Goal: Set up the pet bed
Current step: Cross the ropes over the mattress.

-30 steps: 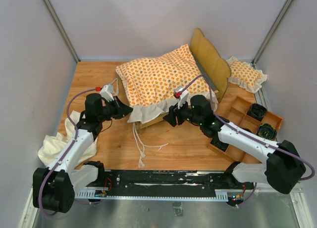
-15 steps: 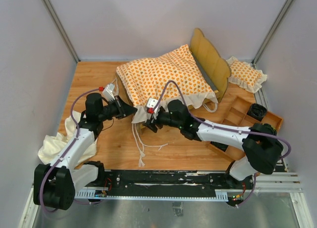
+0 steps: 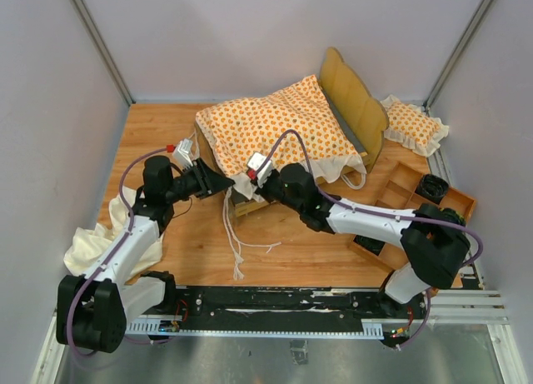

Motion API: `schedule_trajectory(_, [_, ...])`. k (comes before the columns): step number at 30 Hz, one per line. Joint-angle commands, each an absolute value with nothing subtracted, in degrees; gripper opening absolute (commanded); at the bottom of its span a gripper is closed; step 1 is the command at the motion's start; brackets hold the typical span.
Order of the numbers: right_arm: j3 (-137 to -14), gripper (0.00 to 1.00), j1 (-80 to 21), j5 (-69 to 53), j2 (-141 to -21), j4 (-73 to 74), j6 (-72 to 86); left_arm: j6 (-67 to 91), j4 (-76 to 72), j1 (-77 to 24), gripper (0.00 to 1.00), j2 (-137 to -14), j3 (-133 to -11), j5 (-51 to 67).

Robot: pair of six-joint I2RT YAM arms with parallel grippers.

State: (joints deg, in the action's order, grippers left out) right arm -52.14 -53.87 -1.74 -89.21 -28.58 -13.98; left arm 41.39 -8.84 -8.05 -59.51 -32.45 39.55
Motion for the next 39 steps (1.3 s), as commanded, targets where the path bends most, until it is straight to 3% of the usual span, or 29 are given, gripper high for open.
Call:
schedule_trajectory(1, [-53.6,0.0,-49.4,2.2,-87.0,-30.2,-6.8,33.4,-2.8,-8.2,0.38,-59.4,-36.1,34.0])
schedule_trajectory(6, [-57.0,0.0,-45.5,1.4,-88.3,-26.1,-1.3,23.7,1.6,-10.6,0.4,-54.8,-35.7,25.1])
schedule_trajectory(13, [-60.2,0.0,-42.3,0.3,-91.3,-25.2,3.1,21.6,5.5,-14.6,0.38,-49.3,-33.2,16.0])
schedule_trajectory(29, [-62.7,0.0,-41.7,-1.4,-93.4,-25.0,5.9,31.0,-4.3,-16.9,0.33,-50.8,-20.1,21.6])
schedule_trajectory(39, [-62.7,0.0,-41.6,-1.4,-93.3,-25.0,6.0,30.0,-1.9,-17.2,0.29,-49.5,-19.1,13.4])
